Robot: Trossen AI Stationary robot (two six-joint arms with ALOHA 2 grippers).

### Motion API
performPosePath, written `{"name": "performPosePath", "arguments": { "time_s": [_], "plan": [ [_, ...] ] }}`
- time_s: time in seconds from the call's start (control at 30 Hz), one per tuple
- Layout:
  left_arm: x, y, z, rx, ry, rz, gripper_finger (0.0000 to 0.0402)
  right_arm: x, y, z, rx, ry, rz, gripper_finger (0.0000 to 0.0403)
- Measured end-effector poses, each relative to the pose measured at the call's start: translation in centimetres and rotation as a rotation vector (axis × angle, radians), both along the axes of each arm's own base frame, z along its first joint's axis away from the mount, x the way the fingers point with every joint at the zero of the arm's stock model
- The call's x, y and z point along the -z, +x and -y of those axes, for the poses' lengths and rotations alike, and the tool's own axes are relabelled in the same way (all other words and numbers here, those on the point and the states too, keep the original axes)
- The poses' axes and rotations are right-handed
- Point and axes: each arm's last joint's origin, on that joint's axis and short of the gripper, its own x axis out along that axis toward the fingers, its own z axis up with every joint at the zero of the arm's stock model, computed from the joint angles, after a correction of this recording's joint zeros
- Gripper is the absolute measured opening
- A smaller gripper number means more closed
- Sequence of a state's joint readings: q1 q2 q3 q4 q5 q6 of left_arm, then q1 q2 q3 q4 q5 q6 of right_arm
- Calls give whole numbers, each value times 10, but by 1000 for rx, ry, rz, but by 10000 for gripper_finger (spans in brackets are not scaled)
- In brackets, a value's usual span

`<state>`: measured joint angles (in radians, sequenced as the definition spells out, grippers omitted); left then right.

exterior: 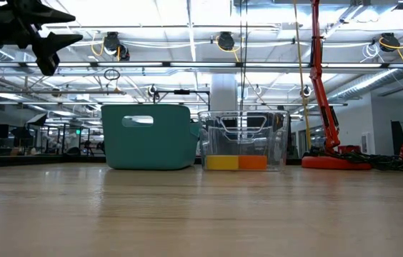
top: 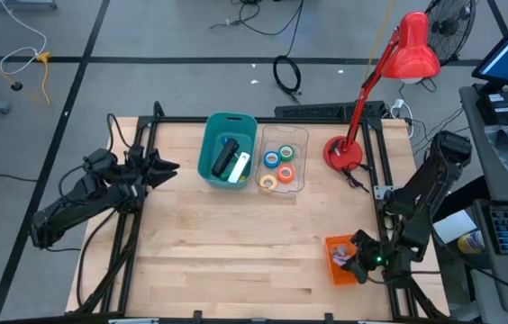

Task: Pick and place Stapler, Stapler remover, tape
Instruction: Put the purple stapler remover into the orange bin, then return to Home Position

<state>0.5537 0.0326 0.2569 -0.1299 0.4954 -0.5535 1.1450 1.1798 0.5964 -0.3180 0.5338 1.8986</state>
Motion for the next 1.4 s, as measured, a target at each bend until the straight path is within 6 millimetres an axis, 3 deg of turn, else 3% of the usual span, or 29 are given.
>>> {"name": "performPosePath", "arguments": {
  "time_s": [0.3,0.73,1.03,1.17,1.27,1.4],
  "plan": [
    [0,0,0,0,15,-1,168,-1,-3,5,-4,27,-5,132],
    [0,0,0,2,9,-4,168,-2,-3,5,11,41,4,168],
    [1,0,0,10,4,-8,168,-32,6,6,67,-133,452,169],
    [1,0,0,12,-23,-7,168,-45,8,10,165,-342,624,169],
    [1,0,0,5,-30,-6,168,-53,7,15,191,-510,676,169],
    [1,0,0,5,-94,-1,168,-64,10,26,84,-505,663,169]
  ]
}}
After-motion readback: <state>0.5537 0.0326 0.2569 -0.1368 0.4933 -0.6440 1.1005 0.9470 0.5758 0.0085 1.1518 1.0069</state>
